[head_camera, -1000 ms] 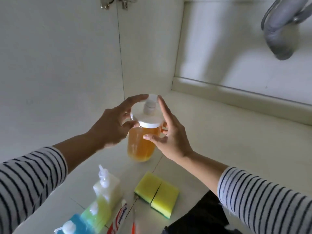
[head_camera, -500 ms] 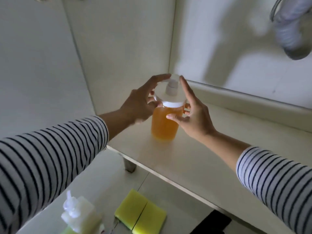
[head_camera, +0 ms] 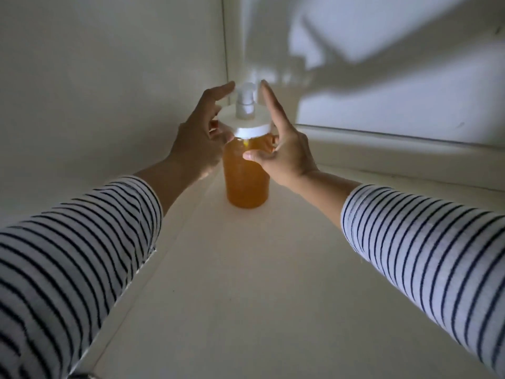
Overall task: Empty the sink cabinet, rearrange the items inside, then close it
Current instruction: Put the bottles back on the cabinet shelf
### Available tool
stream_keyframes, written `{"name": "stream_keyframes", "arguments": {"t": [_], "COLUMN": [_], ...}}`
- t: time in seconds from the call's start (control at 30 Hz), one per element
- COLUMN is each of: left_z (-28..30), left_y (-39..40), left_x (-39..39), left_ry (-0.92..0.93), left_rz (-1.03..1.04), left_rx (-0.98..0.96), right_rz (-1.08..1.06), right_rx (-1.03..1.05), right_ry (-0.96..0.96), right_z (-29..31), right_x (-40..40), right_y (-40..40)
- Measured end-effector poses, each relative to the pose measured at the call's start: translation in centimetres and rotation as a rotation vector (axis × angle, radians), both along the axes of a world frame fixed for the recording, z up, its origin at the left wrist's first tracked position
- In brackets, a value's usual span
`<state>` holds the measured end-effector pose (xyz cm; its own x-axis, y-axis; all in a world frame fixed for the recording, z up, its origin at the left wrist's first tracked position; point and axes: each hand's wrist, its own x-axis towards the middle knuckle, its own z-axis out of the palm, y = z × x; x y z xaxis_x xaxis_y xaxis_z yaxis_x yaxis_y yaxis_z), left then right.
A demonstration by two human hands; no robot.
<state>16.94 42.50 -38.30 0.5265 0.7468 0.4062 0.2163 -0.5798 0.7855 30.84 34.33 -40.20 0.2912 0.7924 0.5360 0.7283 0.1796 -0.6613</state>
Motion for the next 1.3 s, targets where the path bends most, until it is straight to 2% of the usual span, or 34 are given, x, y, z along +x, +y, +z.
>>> {"name": "stream_keyframes", "arguments": {"t": [0.23,0.47,0.67,0.73,0.9,1.03,1.13,1.3], "left_z": [-0.3,0.6,0.5,0.4,-1.1,-1.6,-1.8,-0.6], "left_y": [5.9,7.9,7.5,7.3,4.7,1.7,-0.5,-4.9], "left_x": [3.9,5.9,6.1,5.8,3.7,1.2,-0.7,-4.6], "left_ry": [0.0,0.094,0.131,0.193,0.373,0.656,0.84,1.019], "left_rz": [-0.034,0.133,0.182,0.177,0.163,0.226,0.221,0.214], "left_rx": [-0.047,0.035,0.081,0.077,0.069,0.181,0.183,0.237], "right_rz": [-0.058,-0.106,-0.119,-0.127,-0.2,-0.297,-0.266,-0.185], "right_rx": [-0.135,-0.179,-0.162,-0.184,-0.37,-0.592,-0.659,-0.701], "right_ry": [-0.109,-0.068,0.026,0.068,-0.012,-0.17,-0.264,-0.366], "right_z": [0.0,0.8,0.5,0.7,-0.3,-1.0,-0.6,0.0], "right_x": [3.8,4.7,4.3,4.0,3.1,2.7,1.4,-1.4], "right_y": [6.0,9.3,9.6,9.4,7.0,3.8,1.4,-2.6]}}
